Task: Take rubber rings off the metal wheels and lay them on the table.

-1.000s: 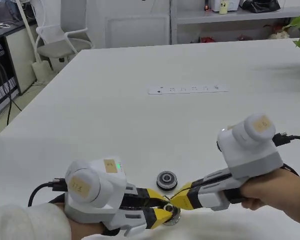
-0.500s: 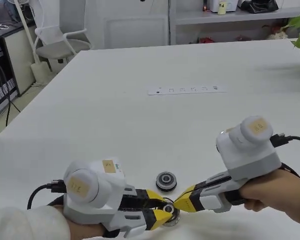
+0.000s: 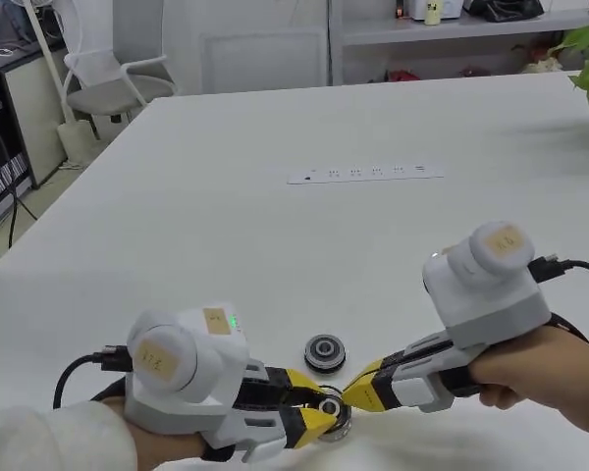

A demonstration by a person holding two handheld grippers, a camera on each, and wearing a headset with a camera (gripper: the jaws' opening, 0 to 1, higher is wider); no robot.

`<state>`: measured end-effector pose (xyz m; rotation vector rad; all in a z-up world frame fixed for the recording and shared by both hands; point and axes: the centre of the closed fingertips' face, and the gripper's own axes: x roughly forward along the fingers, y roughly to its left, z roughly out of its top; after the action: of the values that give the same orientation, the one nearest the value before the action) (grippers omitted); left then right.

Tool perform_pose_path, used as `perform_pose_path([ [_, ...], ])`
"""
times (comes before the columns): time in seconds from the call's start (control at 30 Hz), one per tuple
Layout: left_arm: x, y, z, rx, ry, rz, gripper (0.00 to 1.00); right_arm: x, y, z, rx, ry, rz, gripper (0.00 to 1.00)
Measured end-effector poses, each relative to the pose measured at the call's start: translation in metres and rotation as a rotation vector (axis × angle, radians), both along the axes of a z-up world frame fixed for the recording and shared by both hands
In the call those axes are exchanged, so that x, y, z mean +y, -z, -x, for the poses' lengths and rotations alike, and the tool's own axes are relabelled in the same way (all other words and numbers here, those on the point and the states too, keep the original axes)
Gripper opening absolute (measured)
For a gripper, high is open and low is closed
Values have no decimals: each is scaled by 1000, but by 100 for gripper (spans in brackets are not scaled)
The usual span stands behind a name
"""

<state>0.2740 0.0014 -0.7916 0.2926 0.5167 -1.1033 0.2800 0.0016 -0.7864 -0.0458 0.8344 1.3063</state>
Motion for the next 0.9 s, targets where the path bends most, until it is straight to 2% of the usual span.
perform_pose_path([
  [0.13,0,0,0,-4,5,-10,15,0,0,0,3,0,0,0],
  [0.23,0,0,1,5,4,-8,16,0,0,0,3,1,0,0],
  [0.6,-1,-7,2,-14,24,-8,20,0,-3,-1,2,8,-6,0],
  [0.8,-3,-13,6,-19,40,-2,26,-1,-5,-3,1,15,-12,0],
  [0.9,-4,-19,6,-34,44,5,31,-2,-5,-4,0,22,-13,0],
])
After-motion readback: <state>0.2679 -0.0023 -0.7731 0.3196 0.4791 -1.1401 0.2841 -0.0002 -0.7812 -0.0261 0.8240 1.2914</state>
